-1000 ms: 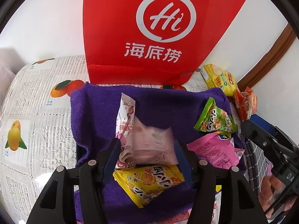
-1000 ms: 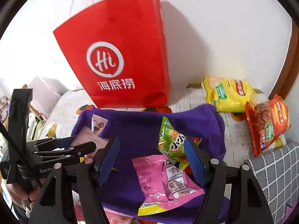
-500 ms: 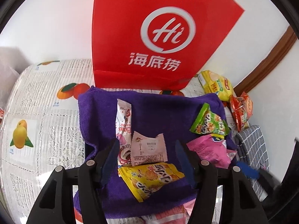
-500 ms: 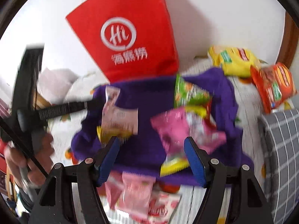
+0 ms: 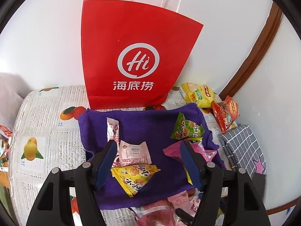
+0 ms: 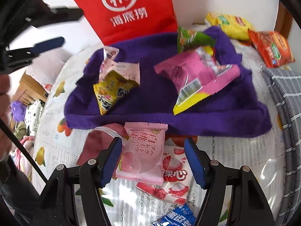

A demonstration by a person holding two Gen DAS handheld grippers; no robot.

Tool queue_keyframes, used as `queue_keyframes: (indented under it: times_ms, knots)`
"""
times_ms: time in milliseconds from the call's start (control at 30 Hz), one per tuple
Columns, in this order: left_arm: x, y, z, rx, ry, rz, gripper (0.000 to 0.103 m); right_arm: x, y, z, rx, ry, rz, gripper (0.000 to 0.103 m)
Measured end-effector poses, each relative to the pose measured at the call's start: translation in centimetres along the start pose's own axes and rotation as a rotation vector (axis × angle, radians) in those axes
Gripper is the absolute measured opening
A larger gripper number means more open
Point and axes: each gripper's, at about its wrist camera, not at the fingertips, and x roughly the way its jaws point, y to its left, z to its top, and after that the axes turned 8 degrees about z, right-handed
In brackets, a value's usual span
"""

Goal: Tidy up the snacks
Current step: 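Grasp the pink peach candy packet with the right tool while the left tool returns to the pile, then lift the peach packet with the right tool while the left tool grasps the pink snack bag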

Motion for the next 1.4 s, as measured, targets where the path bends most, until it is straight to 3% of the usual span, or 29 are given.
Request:
queue_keyframes:
  times_ms: [167,300,633,867,1133,1400]
  knots:
    - [-0.3,0.4,0.0,-0.023,0.005,-0.020,0.067,2.2,0.0,0.0,-0.011,0.031,-0.036,0.064]
    - [-0.6,0.8,0.1,-0.039,0.006,-0.022,0.067,2.2,0.3,-0.2,-0.023,0.042,-0.029,0.043]
    - [-1.1,0.7,-0.1,-0.038,0.015,-0.016,0.067,-3.9,0.7,-2.0,-0.035,-0.056,-0.041,0.043]
    - [-1.5,0.2,-0.8,-0.038,0.043,-0.025,0.067,-8.7,-1.6,-4.5,-0.011,-0.102,-0.100,0.043]
    - [-0.7,0.0,-5.8,-0.021,0.139,-0.006,0.071,-10.0,-4.5,-8.3,0.048,-0.112,-0.073,0.043]
    - [0.8,2.0,-11.5,-0.064,0.258,0.006,0.073,-9.1,-6.1,-9.3,0.105,-0.121,-0.059,0.043]
